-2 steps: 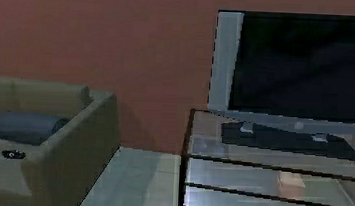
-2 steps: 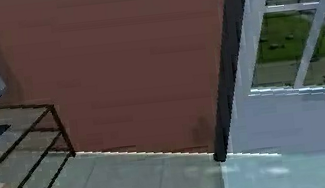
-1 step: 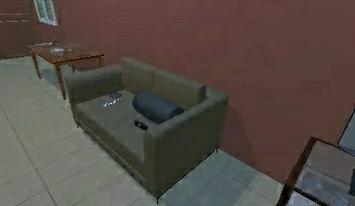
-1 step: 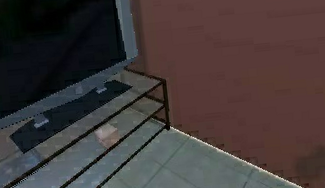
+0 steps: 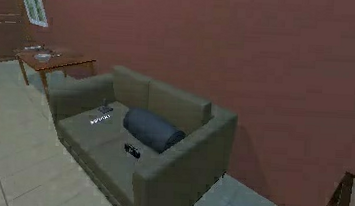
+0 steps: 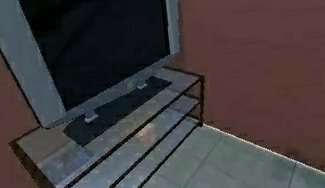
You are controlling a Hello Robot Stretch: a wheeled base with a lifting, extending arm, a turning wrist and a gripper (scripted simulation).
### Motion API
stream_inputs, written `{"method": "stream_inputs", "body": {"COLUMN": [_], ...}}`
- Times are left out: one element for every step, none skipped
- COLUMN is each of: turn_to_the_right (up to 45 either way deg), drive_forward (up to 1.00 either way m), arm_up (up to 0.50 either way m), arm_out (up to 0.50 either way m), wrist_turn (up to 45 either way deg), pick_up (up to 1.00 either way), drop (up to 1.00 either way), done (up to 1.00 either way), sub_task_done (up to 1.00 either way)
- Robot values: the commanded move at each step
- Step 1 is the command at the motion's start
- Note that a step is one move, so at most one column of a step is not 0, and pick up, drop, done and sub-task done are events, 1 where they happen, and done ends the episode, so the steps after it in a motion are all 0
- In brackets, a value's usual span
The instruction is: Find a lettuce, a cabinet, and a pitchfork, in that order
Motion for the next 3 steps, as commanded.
{"method": "stream_inputs", "body": {"turn_to_the_right": [-45.0,0.0,-45.0], "drive_forward": [0.00,0.45,0.00], "arm_up": [0.00,0.00,0.00], "arm_out": [0.00,0.00,0.00], "wrist_turn": [0.0,0.0,0.0], "pick_up": [0.00,0.00,0.00], "drop": [0.00,0.00,0.00], "done": [0.00,0.00,0.00], "sub_task_done": [0.00,0.00,0.00]}}
